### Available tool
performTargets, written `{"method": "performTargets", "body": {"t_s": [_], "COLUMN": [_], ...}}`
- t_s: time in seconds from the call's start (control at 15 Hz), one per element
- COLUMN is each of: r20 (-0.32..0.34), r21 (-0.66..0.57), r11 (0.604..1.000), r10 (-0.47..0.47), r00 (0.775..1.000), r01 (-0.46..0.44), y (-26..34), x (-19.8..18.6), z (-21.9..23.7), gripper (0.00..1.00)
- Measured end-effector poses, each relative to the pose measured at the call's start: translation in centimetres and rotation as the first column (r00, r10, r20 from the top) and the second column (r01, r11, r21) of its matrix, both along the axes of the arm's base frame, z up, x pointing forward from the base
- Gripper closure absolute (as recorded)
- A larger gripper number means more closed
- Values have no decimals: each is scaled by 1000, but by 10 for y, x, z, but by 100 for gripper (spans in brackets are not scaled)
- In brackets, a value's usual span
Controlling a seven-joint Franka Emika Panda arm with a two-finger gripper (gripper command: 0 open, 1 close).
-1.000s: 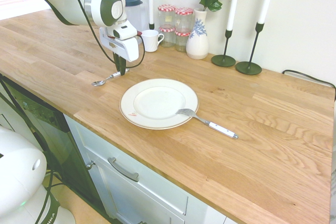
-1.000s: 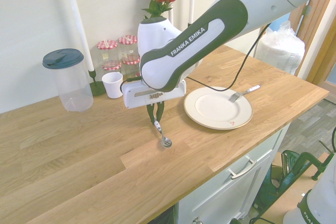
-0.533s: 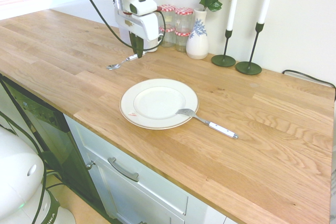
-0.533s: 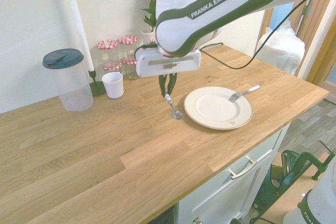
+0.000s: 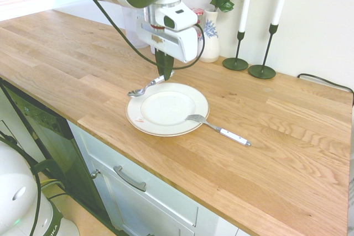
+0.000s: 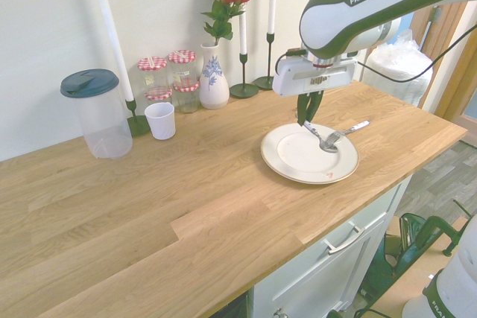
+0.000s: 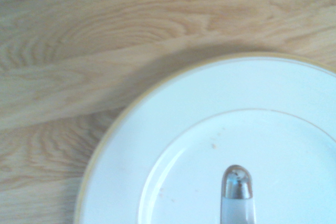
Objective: Put the spoon into the plate
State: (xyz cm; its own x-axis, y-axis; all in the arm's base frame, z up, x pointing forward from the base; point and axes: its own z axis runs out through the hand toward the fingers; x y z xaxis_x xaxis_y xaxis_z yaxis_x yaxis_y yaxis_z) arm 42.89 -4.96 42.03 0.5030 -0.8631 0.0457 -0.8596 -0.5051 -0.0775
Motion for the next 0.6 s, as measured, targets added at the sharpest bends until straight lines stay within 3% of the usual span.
{"method": "performTargets", "body": {"t_s": [0.53,0.6], "r20": [-4,-9], "r21": [-3,-2], "r11": [999,999], "r10": [-38,-38], "r00": [999,999], "r01": [38,38], "y": [-43,-44], "x": [14,15], "z": [-57,-60], "gripper": [100,0]}}
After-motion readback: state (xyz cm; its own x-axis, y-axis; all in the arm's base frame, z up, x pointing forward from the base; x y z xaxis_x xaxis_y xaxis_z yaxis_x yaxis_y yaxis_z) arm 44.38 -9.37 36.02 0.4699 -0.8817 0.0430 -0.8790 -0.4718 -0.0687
